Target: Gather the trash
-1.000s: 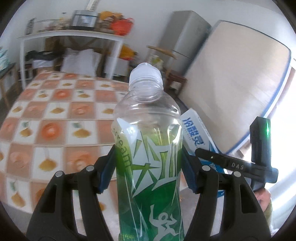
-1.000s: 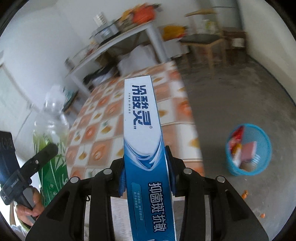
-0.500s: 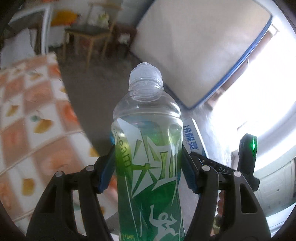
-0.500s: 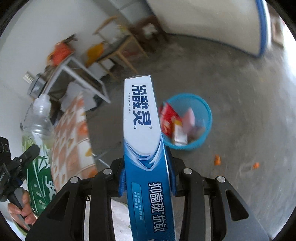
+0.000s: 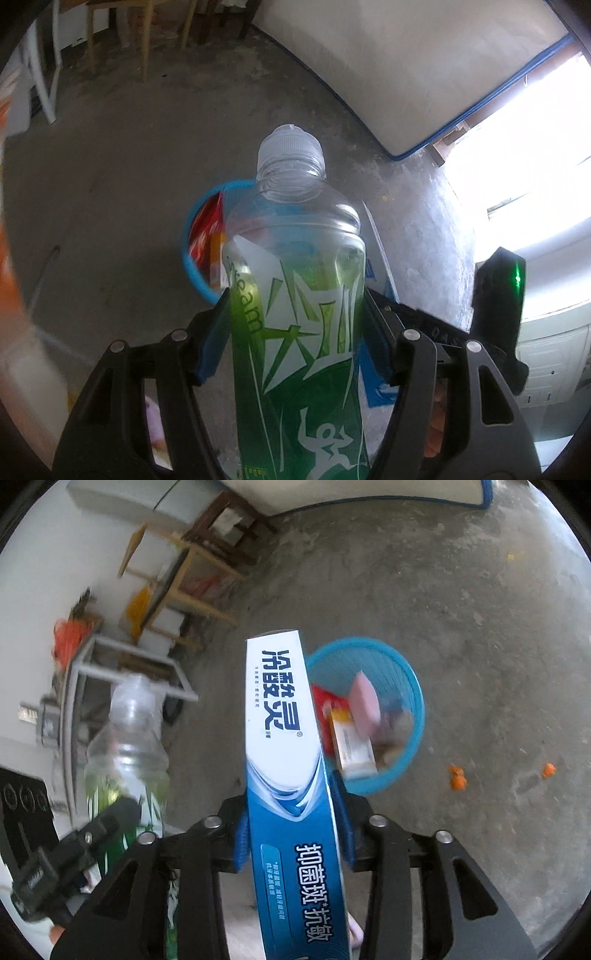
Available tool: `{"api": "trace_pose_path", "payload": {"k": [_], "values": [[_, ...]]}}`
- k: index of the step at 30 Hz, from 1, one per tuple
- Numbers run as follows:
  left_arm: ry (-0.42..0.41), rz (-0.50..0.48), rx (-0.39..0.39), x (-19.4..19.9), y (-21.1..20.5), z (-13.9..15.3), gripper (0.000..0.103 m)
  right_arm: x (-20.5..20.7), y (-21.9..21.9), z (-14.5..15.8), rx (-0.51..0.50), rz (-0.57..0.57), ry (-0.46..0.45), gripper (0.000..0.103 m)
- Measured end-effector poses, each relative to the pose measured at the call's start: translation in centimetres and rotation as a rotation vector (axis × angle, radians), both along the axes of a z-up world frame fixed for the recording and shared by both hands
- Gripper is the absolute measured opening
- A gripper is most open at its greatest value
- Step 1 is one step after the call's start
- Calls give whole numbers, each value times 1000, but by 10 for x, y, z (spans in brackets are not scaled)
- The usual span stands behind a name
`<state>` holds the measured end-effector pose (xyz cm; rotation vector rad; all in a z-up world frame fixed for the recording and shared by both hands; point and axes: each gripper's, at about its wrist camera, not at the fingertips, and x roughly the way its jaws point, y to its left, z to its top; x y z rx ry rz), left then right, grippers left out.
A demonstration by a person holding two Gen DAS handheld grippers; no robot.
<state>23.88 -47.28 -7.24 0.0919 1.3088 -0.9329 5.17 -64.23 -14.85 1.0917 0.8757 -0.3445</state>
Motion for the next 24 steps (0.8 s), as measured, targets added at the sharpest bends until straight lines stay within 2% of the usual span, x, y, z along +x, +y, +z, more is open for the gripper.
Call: {"api": "trace_pose_path", "payload": {"k": [1,2,4,6,12,19,24], "values": [[-12,21,-16,8,-4,1,72,9,-13,-9,4,-12,-15,66],[-33,52,-26,14,-5,1,83,16,-23,-19,0,-29,-7,68],[-41,102,-71,22,-1,4,83,26,-32,-40,4,-31,30,68],[-11,115,-111,23,7,6,83,29,-34,-58,13,-32,60,68],[-54,86,-111,5,30,15,83,14,-24,-82,8,-32,77,68],[-152,51,-127,-22,75,42,83,-24,-12,-67,-37,-33,77,68],[-206,68,-188,-43,122,72,83,-52,11,-21,-144,9,29,68]]}}
